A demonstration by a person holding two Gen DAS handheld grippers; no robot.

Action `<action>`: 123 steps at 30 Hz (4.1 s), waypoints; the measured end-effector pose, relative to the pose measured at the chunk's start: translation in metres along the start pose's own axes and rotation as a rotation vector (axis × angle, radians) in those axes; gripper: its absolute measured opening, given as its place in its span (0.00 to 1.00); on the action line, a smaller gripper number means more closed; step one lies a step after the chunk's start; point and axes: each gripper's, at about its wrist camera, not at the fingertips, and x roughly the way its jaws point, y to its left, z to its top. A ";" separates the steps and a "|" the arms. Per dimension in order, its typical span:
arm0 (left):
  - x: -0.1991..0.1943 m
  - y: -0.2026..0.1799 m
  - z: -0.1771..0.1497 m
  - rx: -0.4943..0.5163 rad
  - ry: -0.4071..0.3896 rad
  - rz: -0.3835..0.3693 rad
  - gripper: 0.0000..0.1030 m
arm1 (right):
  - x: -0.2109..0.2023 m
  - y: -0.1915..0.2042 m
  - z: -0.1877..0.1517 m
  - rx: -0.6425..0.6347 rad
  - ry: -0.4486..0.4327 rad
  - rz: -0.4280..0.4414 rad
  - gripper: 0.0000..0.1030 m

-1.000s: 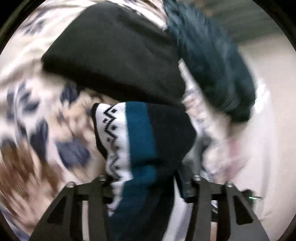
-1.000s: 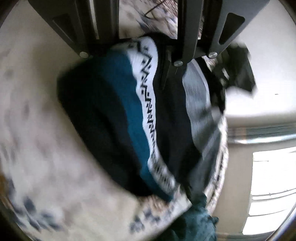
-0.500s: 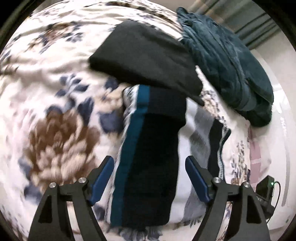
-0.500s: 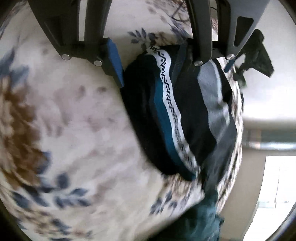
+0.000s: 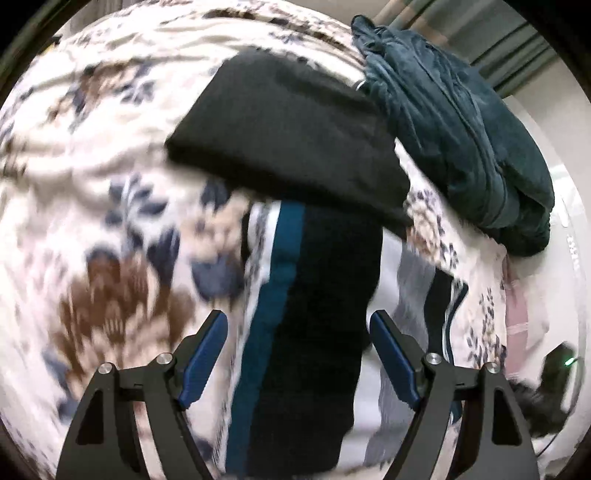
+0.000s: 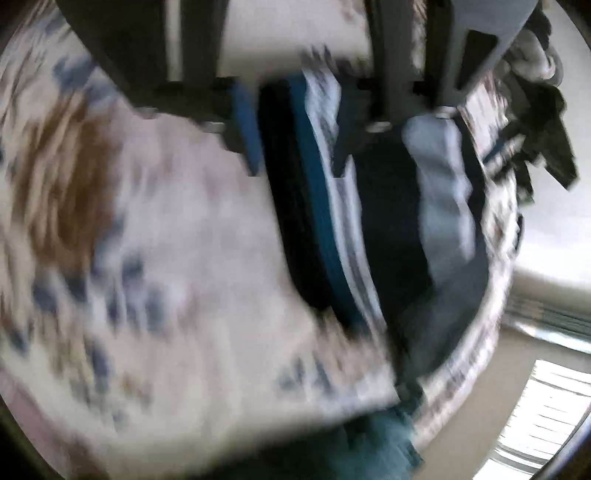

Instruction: Fold small clothes

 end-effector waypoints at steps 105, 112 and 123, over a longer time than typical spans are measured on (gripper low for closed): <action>0.052 0.042 -0.084 -0.172 0.011 -0.399 0.31 | 0.116 0.022 -0.073 0.397 0.018 0.578 0.26; 0.001 0.010 -0.041 -0.128 -0.090 -0.457 0.28 | 0.055 0.067 -0.044 0.312 -0.046 0.574 0.24; -0.050 -0.015 0.123 0.001 -0.251 -0.501 0.28 | -0.024 0.166 0.082 0.178 -0.224 0.651 0.23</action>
